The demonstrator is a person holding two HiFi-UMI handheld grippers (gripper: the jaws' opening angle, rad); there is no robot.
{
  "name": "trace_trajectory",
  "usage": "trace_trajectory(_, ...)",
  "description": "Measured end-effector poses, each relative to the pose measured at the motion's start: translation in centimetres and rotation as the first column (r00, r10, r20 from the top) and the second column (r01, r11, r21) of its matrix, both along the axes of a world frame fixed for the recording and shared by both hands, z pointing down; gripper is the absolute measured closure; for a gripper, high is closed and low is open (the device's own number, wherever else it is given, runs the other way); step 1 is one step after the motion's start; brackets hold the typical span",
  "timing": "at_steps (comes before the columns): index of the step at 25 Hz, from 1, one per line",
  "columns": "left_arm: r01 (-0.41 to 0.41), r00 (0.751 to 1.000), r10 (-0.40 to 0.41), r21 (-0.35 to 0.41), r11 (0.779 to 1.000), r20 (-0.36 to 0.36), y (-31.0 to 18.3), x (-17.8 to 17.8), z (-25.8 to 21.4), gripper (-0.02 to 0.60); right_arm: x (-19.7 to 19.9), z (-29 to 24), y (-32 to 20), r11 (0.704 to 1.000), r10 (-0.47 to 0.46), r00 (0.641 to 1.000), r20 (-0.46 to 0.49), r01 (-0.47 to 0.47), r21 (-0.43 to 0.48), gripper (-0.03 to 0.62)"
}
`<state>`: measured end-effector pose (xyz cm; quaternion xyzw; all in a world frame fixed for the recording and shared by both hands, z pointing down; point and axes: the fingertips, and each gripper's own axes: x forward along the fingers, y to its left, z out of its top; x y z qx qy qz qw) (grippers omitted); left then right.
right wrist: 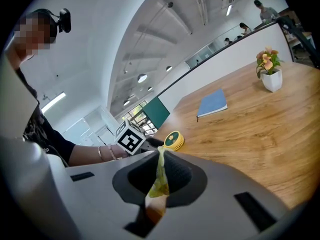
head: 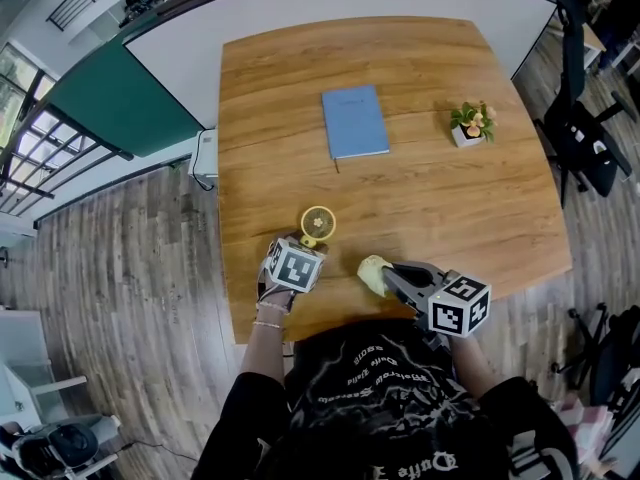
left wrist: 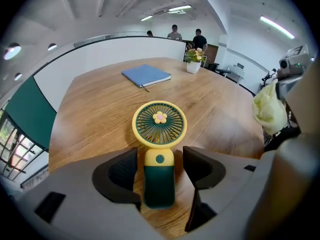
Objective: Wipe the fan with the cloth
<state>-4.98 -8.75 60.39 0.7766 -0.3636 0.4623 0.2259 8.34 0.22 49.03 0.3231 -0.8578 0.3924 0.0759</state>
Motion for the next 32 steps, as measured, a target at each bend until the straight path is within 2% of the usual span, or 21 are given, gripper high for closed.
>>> trace_trajectory(5,0.069,0.993,-0.065,0.042,0.997,-0.099,-0.4,0.2,-1.9,0.268,0.2,-0.4,-1.0,0.999,0.026,1.0,-0.014,-0.026,0.04,0.563)
trace_trajectory(7,0.109,0.982,-0.103,0.027,0.994,-0.16,-0.1,0.5,-3.0,0.259,0.4,-0.4,-1.6,0.998,0.036,0.999,-0.035,-0.034,0.06,0.562)
trace_trajectory(9,0.154,0.954,-0.149,-0.002,0.988,-0.258,-0.1,0.8,-4.4,0.253,0.4,-0.4,-2.1,0.996,0.016,0.997,-0.069,-0.01,0.087,0.562)
trace_trajectory(11,0.209,0.911,-0.199,-0.01,0.978,-0.362,-0.5,0.8,-6.1,0.253,0.1,-0.5,-2.8,0.993,-0.005,0.994,-0.105,0.018,0.118,0.562)
trace_trajectory(13,0.249,0.874,-0.22,0.011,0.968,-0.433,-0.7,0.6,-8.0,0.253,0.3,-1.0,-3.9,0.986,0.018,0.989,-0.145,0.006,0.165,0.562)
trace_trajectory(15,0.287,0.848,-0.226,0.057,0.956,-0.479,-0.7,0.0,-9.8,0.253,0.7,-1.7,-5.4,0.974,0.073,0.981,-0.181,-0.031,0.225,0.562)
trace_trajectory(19,0.405,0.799,-0.244,0.191,0.894,-0.55,-0.6,-2.1,-13.8,0.253,1.1,-3.4,-7.9,0.937,0.171,0.954,-0.247,-0.08,0.34,0.562)
trace_trajectory(22,0.434,0.782,-0.217,0.261,0.862,-0.584,0.0,-2.8,-16.3,0.253,1.3,-4.8,-8.9,0.904,0.24,0.932,-0.27,-0.113,0.413,0.56)
trace_trajectory(24,0.455,0.761,-0.196,0.294,0.841,-0.618,0.6,-3.2,-17.8,0.253,1.5,-6.0,-9.2,0.869,0.296,0.914,-0.277,-0.137,0.475,0.56)
trace_trajectory(26,0.496,0.747,-0.179,0.357,0.792,-0.64,1.1,-4.1,-19.5,0.254,2.1,-7.2,-9.4,0.824,0.365,0.89,-0.274,-0.172,0.54,0.56)
trace_trajectory(28,0.516,0.756,-0.167,0.42,0.747,-0.633,1.8,-5.0,-20.7,0.255,2.8,-8.0,-9.3,0.783,0.433,0.86,-0.27,-0.21,0.585,0.56)
trace_trajectory(30,0.507,0.772,-0.159,0.444,0.739,-0.615,2.4,-5.7,-20.8,0.254,3.1,-8.4,-9.0,0.76,0.47,0.839,-0.275,-0.226,0.609,0.56)
trace_trajectory(32,0.495,0.778,-0.156,0.442,0.748,-0.608,3.0,-6.1,-20.5,0.255,3.1,-8.4,-8.6,0.751,0.489,0.824,-0.287,-0.23,0.619,0.56)
